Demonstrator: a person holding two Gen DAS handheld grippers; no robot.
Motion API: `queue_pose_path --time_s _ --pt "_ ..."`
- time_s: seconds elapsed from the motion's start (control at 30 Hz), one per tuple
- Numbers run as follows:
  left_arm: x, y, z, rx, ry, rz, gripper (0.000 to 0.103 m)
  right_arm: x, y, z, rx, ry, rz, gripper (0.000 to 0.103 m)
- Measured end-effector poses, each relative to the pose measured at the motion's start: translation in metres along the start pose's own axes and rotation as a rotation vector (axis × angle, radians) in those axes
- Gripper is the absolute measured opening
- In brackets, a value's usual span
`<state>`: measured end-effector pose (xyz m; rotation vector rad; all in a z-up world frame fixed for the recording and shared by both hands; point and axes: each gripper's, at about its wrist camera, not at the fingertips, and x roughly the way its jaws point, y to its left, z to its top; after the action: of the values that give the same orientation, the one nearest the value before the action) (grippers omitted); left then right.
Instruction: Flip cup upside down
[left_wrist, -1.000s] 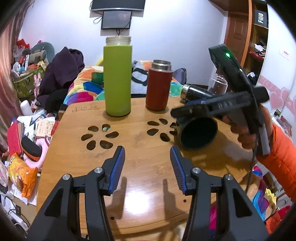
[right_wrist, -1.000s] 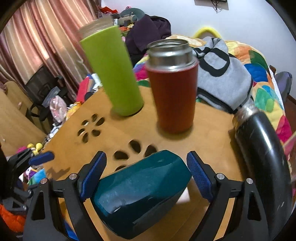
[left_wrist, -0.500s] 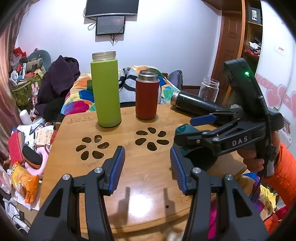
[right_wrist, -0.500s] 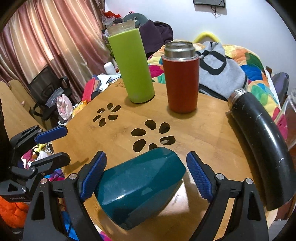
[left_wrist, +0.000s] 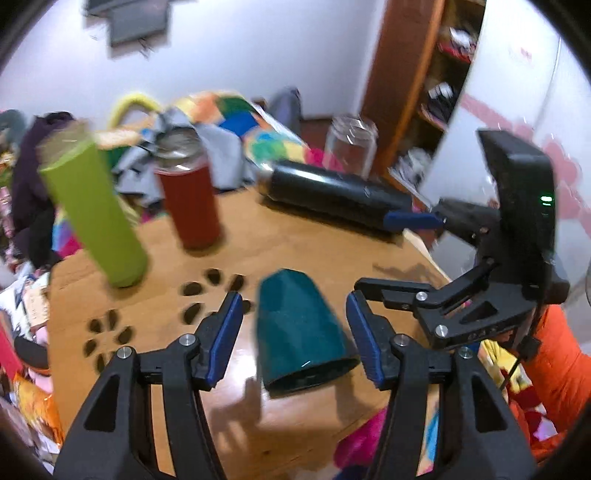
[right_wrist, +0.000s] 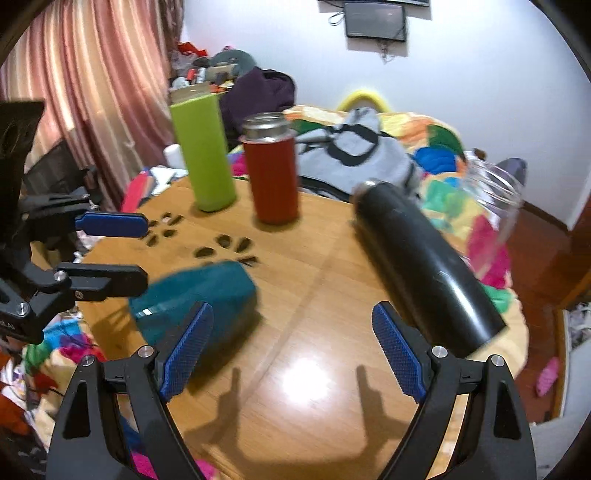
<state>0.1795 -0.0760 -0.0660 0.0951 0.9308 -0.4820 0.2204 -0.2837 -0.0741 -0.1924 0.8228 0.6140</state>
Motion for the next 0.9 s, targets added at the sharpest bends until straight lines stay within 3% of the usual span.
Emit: queue_pose_path --time_s 0.07,0.2,0.37,0.5,0.73,0.9 --pt "0.021 -0.010 0.006 0.043 0.086 -0.002 0.058 -0.005 -0.005 -0.005 0.002 -0.004 -0.012 0.086" --pt "0.045 -0.018 0.010 0.090 0.163 0.076 0.060 -0.010 -0.010 -0.013 -0.001 -0.011 -0.020 0.086" --pt "0.059 -0.005 0.008 0.046 0.252 0.028 0.071 -0.010 -0.009 -0.017 0.000 -0.022 -0.006 0.086" --pt "0.065 -0.002 -0.005 0.064 0.303 0.025 0.073 -0.008 -0.010 -0.016 0.022 -0.022 0.017 0.086" --pt "0.052 0.003 -0.022 0.087 0.222 0.028 0.073 0.001 0.002 -0.016 0.007 -0.001 0.077 0.086" --pt "0.042 0.007 -0.034 0.086 0.132 0.070 0.073 0.012 0.006 -0.016 0.038 0.031 0.140 0.086"
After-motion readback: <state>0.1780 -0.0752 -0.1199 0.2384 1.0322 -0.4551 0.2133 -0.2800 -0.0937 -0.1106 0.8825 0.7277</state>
